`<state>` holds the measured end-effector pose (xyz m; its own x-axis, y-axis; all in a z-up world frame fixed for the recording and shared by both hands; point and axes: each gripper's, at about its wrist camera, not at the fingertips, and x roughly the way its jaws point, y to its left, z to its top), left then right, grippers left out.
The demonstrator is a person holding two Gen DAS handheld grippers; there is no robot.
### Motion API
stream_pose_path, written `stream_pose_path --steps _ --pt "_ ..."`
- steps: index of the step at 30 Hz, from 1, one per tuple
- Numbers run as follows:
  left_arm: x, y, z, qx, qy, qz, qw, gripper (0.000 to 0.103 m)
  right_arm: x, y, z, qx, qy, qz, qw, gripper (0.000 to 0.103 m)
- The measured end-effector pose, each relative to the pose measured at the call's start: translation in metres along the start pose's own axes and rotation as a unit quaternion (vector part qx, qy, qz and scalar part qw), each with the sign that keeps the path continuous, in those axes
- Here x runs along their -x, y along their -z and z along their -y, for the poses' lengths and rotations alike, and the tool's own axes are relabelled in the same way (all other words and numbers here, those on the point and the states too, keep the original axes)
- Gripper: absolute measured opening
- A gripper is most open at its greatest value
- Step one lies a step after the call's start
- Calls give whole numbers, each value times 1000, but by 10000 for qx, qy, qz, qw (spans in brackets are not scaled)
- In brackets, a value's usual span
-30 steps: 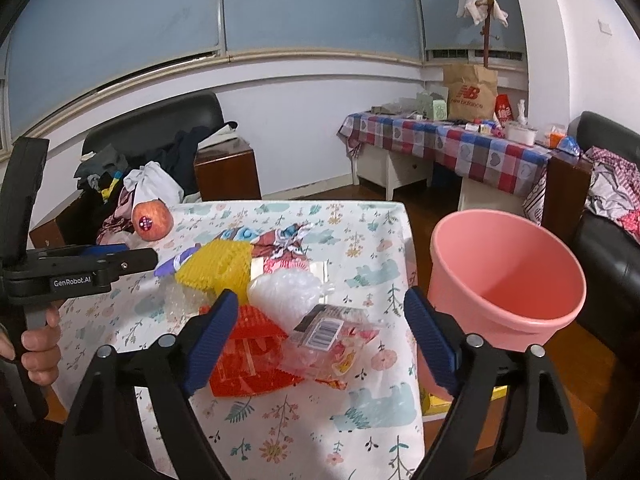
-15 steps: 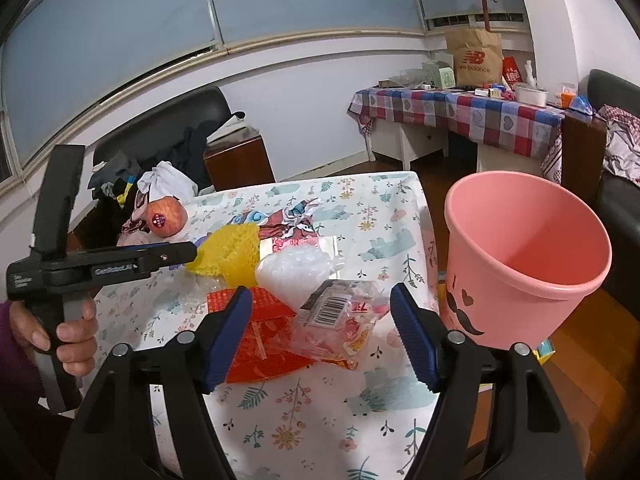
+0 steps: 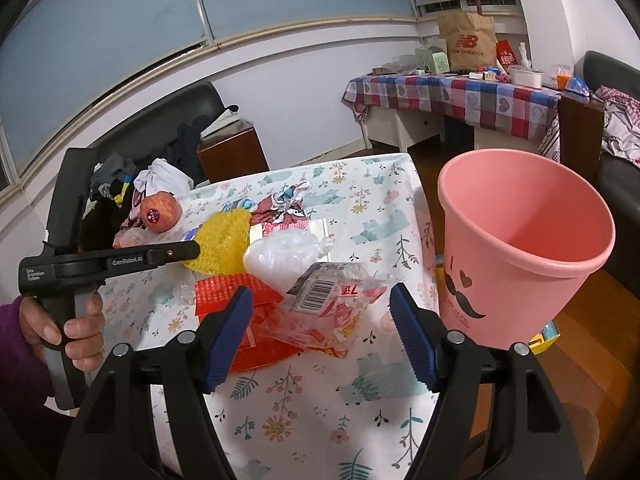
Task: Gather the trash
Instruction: 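Grasp the clear barcode snack packet with the right tool while the left grasps the yellow foam net, then carry both items over the pink bin while the right tool opens, dropping the packet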
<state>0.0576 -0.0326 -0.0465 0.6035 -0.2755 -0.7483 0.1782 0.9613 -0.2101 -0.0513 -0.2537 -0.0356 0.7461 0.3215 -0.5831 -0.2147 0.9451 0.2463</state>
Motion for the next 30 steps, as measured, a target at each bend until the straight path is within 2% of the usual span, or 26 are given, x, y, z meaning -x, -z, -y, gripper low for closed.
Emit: stream_pose_path --steps 1,8,17,22,24,30 --pt "3 1 -1 3 15 33 10000 9 -1 0 0 4 -8 -29 10000 66" --pt "28 1 3 -109 54 430 9990 8 -9 1 6 -172 -6 -190 9997 64" --pt "49 0 10 -229 96 688 9973 8 -17 7 12 -396 -175 -540 9976 28" --pt "59 1 15 -283 92 859 9959 8 -13 9 9 -365 -309 -516 9975 8" --pt "65 0 17 -305 97 947 9950 8 -9 8 8 -339 -345 -452 9978 3" --pt "77 -3 25 -357 143 1141 9927 8 6 3 7 -330 -452 -192 9982 1"
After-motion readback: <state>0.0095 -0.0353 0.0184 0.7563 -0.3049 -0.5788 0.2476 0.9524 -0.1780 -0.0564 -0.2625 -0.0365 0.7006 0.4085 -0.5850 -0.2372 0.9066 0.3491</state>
